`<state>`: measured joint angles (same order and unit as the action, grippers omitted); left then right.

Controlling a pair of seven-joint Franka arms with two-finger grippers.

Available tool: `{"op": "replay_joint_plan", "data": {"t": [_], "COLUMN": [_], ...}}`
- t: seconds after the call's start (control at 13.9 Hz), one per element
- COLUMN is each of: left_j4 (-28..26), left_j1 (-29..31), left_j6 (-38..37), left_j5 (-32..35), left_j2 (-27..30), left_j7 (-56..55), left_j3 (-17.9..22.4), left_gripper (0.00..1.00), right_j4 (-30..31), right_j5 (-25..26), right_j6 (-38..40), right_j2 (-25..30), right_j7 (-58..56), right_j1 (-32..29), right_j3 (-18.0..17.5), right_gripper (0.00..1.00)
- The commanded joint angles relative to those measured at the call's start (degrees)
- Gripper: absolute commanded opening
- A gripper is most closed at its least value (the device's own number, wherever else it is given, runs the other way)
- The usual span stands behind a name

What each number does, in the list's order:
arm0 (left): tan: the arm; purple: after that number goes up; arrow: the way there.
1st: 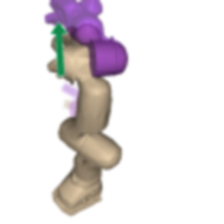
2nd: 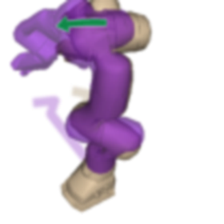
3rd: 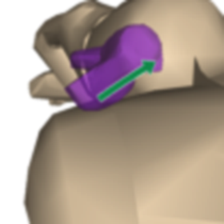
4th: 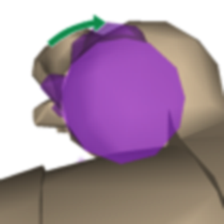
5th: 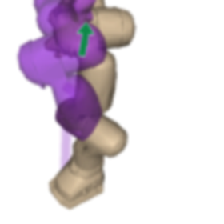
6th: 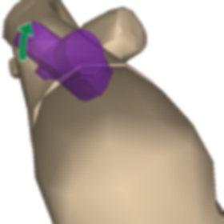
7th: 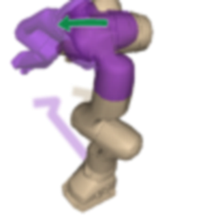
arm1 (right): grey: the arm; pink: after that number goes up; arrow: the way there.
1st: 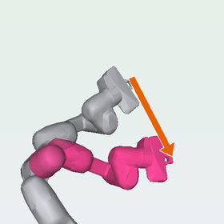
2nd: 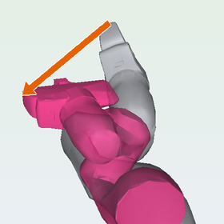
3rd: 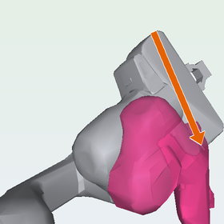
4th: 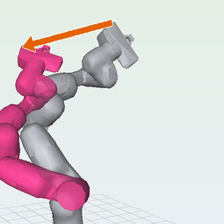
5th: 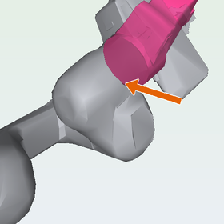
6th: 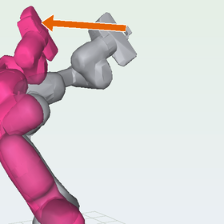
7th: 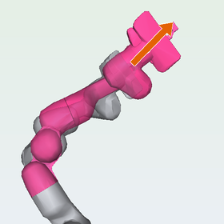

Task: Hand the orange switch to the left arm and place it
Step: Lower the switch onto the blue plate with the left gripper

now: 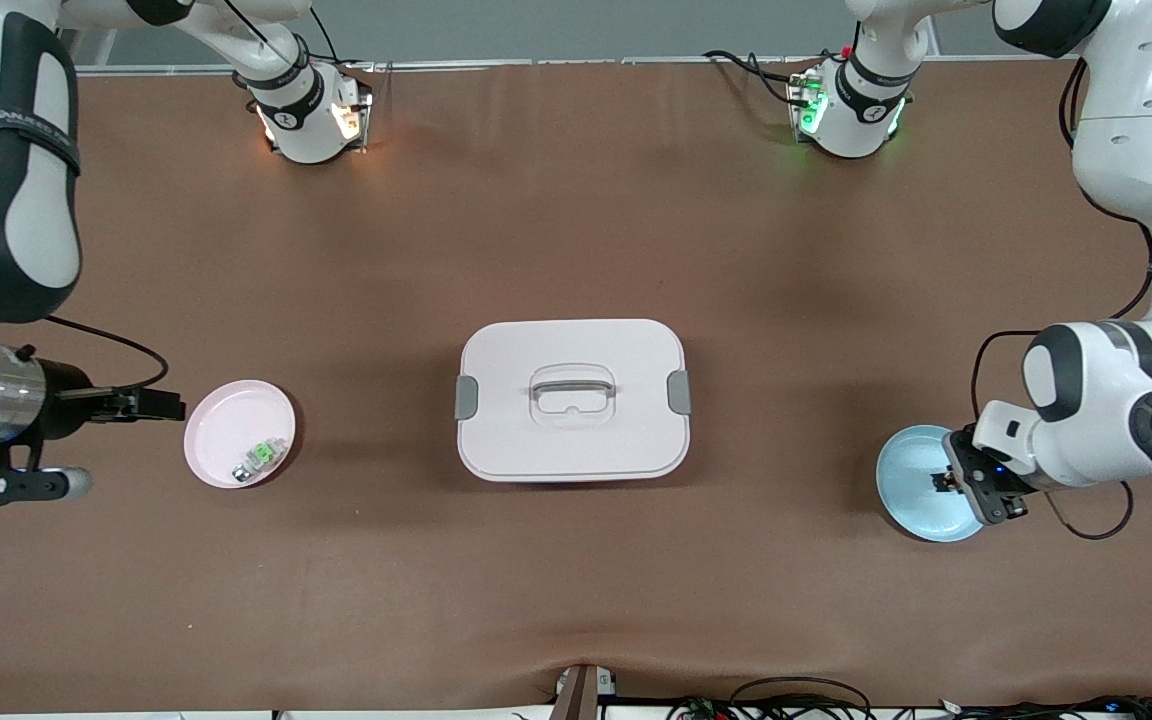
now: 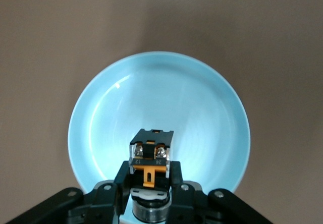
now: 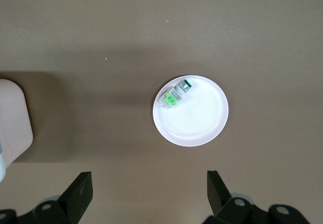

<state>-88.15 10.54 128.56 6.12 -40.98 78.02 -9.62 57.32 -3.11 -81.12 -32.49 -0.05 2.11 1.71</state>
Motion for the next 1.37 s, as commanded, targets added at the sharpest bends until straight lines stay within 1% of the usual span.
{"op": "replay_joint_plan", "data": {"t": [0.0,0.22,0.29,0.58,0.72,1.08,1.22,1.29], "left_j4": [0.4,0.4,0.3,0.3,0.3,0.3,0.4,0.4], "left_j1": [-0.7,-0.6,-0.5,-0.6,-0.6,-0.3,-0.2,-0.3], "left_j6": [1.5,1.8,1.8,1.3,1.3,1.3,1.4,1.4], "left_j5": [1.4,1.4,1.4,1.4,1.4,1.3,1.3,1.3], "left_j2": [-0.9,-1.5,-1.4,-1.6,-1.6,-2.3,-2.6,-2.7], "left_j7": [5.7,8.5,9.0,10.8,12.2,13.5,13.5,13.2], "left_j3": [-0.2,-0.1,-0.1,-0.1,-0.1,0.0,0.1,0.1], "left_gripper": [0.0,0.0,0.0,0.0,0.0,0.0,0.02,0.05], "right_j4": [0.7,0.9,0.8,1.4,1.5,1.3,1.3,1.3], "right_j5": [1.5,2.6,2.7,2.6,2.8,3.3,3.2,3.0], "right_j6": [0.6,1.4,3.1,3.9,5.9,5.7,5.8,5.9], "right_j2": [2.8,5.8,5.9,6.6,6.7,6.9,7.0,7.3], "right_j7": [-1.1,-1.1,-1.1,-1.2,-0.7,-0.6,-0.2,-0.2], "right_j1": [-1.1,-2.7,-2.8,-3.7,-3.6,-5.1,-5.5,-5.5], "right_j3": [-0.7,-1.0,-1.0,-1.0,-1.0,-0.8,-0.9,-1.0], "right_gripper": [1.0,1.0,1.0,1.0,1.0,1.0,1.0,1.0]}}
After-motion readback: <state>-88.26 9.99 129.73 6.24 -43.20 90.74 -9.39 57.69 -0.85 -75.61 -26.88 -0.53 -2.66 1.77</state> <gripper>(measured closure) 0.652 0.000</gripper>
